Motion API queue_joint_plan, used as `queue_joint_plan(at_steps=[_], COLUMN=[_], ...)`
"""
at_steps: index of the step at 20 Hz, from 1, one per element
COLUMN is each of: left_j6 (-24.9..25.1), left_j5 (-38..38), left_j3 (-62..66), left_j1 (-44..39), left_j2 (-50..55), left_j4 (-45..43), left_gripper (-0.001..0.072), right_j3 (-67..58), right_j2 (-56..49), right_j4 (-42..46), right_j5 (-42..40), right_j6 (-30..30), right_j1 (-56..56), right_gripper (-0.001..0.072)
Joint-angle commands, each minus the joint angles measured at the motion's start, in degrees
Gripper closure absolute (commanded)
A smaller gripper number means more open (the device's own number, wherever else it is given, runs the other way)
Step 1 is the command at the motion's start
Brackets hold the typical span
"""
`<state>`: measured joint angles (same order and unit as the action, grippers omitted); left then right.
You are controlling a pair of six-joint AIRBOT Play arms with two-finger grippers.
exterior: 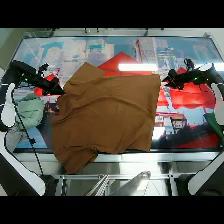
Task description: Fold the shirts.
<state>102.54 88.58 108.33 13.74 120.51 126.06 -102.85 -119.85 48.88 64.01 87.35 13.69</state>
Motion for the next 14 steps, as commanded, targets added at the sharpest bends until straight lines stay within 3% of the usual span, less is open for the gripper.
queue_joint_plan(at_steps=[1, 3, 4, 5, 14], left_j6=[0.02, 0.04, 0.04, 0.04, 0.07], left_j5=[0.2, 0.17, 0.17, 0.15, 1.16], left_j3=[0.07, 0.07, 0.07, 0.07, 0.07], left_j1=[-0.02, -0.02, -0.02, -0.02, 0.0], left_j2=[0.02, 0.04, 0.04, 0.04, 0.04], left_j4=[-0.02, -0.02, -0.04, -0.02, -0.04], left_gripper=[0.0686, 0.0686, 0.0686, 0.0686, 0.0687], right_j3=[-0.26, -0.26, -0.26, -0.26, -0.28], right_j2=[0.09, 0.09, 0.07, 0.07, 1.18], right_j4=[2.16, 2.78, 4.07, 5.31, 6.43], right_j5=[3.06, 3.32, 3.69, 3.98, 10.25], right_j6=[1.2, 1.25, 1.18, 1.09, -0.2], right_j1=[-0.35, -0.61, -1.09, -1.73, -2.97], right_gripper=[0.0371, 0.0376, 0.0469, 0.0483, 0.0484])
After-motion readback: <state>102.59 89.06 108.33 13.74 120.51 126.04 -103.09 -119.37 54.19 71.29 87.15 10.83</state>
